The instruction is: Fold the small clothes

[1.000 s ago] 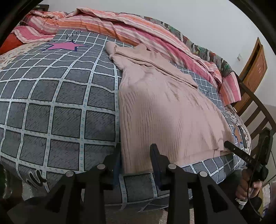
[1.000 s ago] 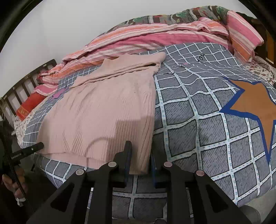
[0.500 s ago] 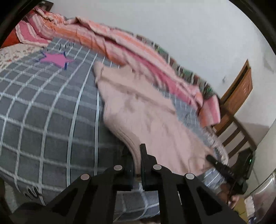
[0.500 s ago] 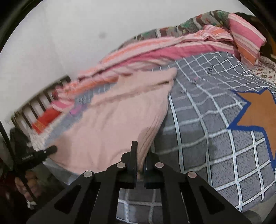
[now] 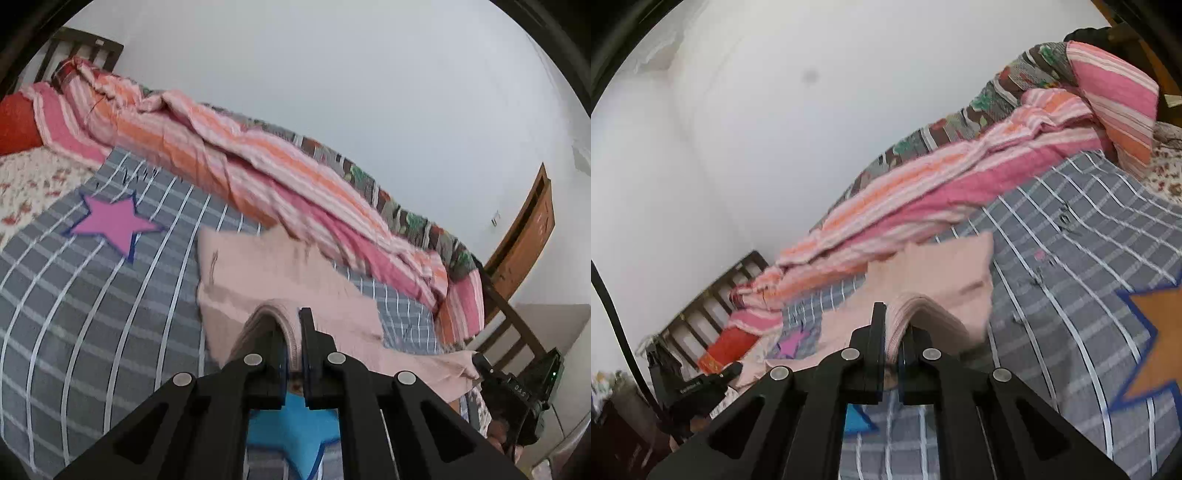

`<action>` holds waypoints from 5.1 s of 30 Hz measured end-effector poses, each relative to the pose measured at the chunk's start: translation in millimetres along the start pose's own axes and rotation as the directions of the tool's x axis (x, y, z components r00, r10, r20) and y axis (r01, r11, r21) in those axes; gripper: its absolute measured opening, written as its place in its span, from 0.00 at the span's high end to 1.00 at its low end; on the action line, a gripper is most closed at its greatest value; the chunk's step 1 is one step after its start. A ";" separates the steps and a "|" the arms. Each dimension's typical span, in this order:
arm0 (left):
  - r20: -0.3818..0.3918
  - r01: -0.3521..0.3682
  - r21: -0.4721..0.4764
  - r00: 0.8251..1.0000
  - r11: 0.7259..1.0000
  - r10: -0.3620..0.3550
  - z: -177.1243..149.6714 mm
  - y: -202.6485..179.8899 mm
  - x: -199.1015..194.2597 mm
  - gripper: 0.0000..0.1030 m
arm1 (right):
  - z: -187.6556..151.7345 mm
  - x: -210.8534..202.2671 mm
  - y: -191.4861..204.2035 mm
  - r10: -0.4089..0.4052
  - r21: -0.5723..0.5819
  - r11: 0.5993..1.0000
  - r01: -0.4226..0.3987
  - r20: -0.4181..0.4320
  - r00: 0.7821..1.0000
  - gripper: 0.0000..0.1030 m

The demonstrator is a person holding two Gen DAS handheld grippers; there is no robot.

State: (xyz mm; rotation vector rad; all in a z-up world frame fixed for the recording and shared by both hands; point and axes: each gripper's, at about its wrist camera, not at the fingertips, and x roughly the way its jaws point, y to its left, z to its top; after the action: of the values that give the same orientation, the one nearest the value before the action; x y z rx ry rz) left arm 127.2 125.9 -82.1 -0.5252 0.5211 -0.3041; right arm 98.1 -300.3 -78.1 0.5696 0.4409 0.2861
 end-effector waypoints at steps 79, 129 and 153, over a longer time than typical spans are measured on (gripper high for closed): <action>-0.265 -0.093 -0.163 0.963 0.982 0.047 -17.3 57.1 169.1 0.44 | -20.9 181.3 -65.9 -0.221 -0.088 0.975 0.204 -0.449 0.866 0.53; -0.250 -0.151 -0.126 0.961 0.980 0.116 -67.5 49.5 57.2 0.64 | -69.3 39.6 -36.7 -0.222 -0.082 0.975 0.206 -0.368 0.903 0.61; -0.199 -0.091 -0.185 0.978 0.978 0.053 -82.1 33.9 32.7 0.90 | -49.0 60.0 -61.3 -0.195 0.015 0.976 0.215 -0.360 0.912 0.92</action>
State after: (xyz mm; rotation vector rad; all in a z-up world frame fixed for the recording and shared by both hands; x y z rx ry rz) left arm 114.5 108.2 -174.2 -0.6678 0.7624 -0.2370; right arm 135.5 -304.8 -169.5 0.5200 0.8579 0.1747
